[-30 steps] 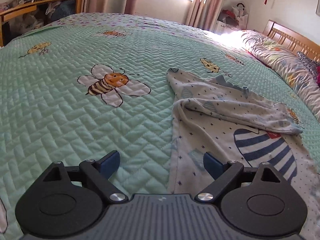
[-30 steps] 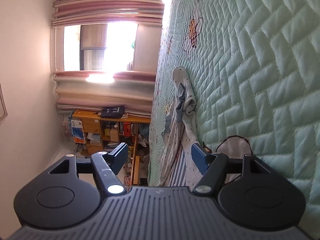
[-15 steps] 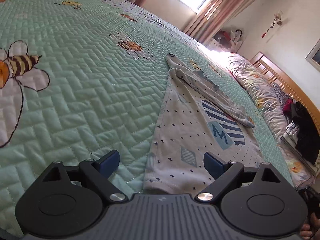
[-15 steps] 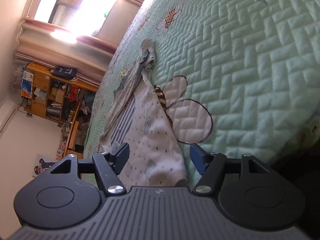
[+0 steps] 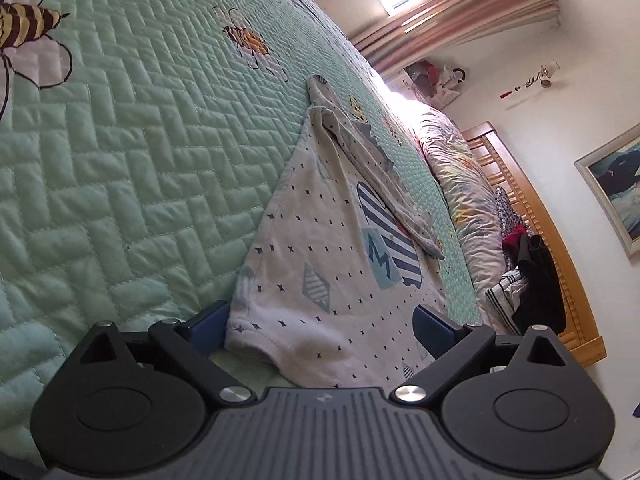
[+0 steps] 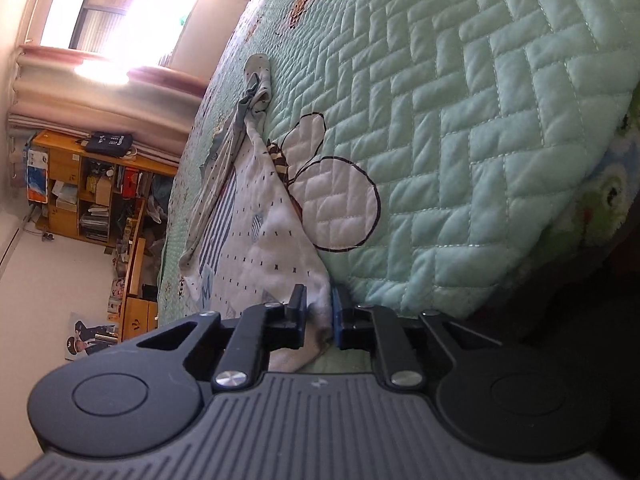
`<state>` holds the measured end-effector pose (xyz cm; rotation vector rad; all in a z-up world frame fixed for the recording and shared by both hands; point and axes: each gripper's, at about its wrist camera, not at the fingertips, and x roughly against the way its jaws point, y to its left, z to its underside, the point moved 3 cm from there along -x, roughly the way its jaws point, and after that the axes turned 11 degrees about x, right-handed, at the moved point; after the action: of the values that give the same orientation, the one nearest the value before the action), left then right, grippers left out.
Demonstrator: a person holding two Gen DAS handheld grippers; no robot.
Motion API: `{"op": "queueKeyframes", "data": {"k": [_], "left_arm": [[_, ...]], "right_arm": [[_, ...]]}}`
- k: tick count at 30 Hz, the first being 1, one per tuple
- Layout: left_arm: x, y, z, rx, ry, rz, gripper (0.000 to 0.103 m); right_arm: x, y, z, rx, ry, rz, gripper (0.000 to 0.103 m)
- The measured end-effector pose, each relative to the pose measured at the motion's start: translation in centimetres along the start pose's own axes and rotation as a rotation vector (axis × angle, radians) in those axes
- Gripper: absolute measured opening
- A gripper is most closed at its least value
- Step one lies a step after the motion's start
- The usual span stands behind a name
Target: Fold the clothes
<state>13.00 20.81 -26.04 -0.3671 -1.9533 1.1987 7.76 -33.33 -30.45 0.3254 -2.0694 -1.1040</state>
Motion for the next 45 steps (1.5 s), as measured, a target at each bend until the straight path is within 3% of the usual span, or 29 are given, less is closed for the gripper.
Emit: {"op": "queueKeyframes", "data": {"k": [2, 3, 5, 7, 8, 17, 23, 26, 29, 32, 35, 38, 40, 43, 45], "left_arm": [[0.1, 0.5, -0.4, 0.042, 0.003, 0.004, 0.089], [0.1, 0.7, -0.5, 0.061, 0.007, 0.003, 0.08], [0.0, 1.8, -0.6, 0.12, 0.026, 0.003, 0.053], [-0.7, 3.2, -0.3, 0.207, 0.046, 0.012, 0.011], [-1.1, 3.8, 0.0, 0.236, 0.049, 0.014, 0.006], [-1.6, 3.3, 1.0, 0.225, -0.001, 0.026, 0.006], [0.0, 1.7, 1.9, 0.22, -0.017, 0.047, 0.006], [0.2, 0.8, 2.4, 0.2, -0.001, 0.05, 0.006], [-0.5, 2.0, 2.7, 0.208, 0.016, 0.002, 0.006], [-0.3, 2.8, 3.0, 0.22, 0.014, 0.009, 0.007], [0.0, 2.0, 2.9, 0.169, 0.025, -0.012, 0.008], [0.8, -0.1, 3.1, 0.054, 0.026, -0.047, 0.027], [1.3, -1.6, 3.4, -0.04, 0.002, -0.11, 0.063], [2.5, -3.1, 4.0, -0.195, -0.062, -0.229, 0.086], [2.8, -4.1, 4.4, -0.302, -0.095, -0.335, 0.096]], "right_arm": [[0.1, -0.1, 0.0, -0.007, 0.002, -0.005, 0.013], [0.1, -0.2, 0.0, -0.007, 0.004, -0.005, 0.013], [0.1, -0.2, -0.1, -0.002, 0.011, -0.002, 0.01], [0.1, -0.3, -0.1, -0.005, 0.015, -0.002, 0.008], [0.2, -0.3, -0.1, -0.007, 0.015, -0.005, 0.008], [-0.1, 0.2, -0.3, 0.012, 0.015, -0.017, 0.006], [2.4, 1.2, -0.4, 0.051, -0.029, -0.012, 0.005], [4.2, 1.8, -0.8, 0.06, -0.06, -0.019, 0.005], [3.6, 1.4, -0.8, 0.065, -0.041, 0.012, 0.005], [2.7, 1.0, -0.2, 0.063, -0.018, 0.034, 0.005], [2.5, 0.6, 0.4, 0.049, -0.017, 0.04, 0.005], [3.1, 1.0, 0.0, 0.057, -0.034, 0.039, 0.006], [3.7, 0.9, -0.3, 0.052, -0.04, 0.087, 0.012], [5.4, 0.2, -0.5, 0.044, -0.084, 0.12, 0.012], [6.7, 0.5, -0.6, 0.073, -0.126, 0.145, 0.012]]}}
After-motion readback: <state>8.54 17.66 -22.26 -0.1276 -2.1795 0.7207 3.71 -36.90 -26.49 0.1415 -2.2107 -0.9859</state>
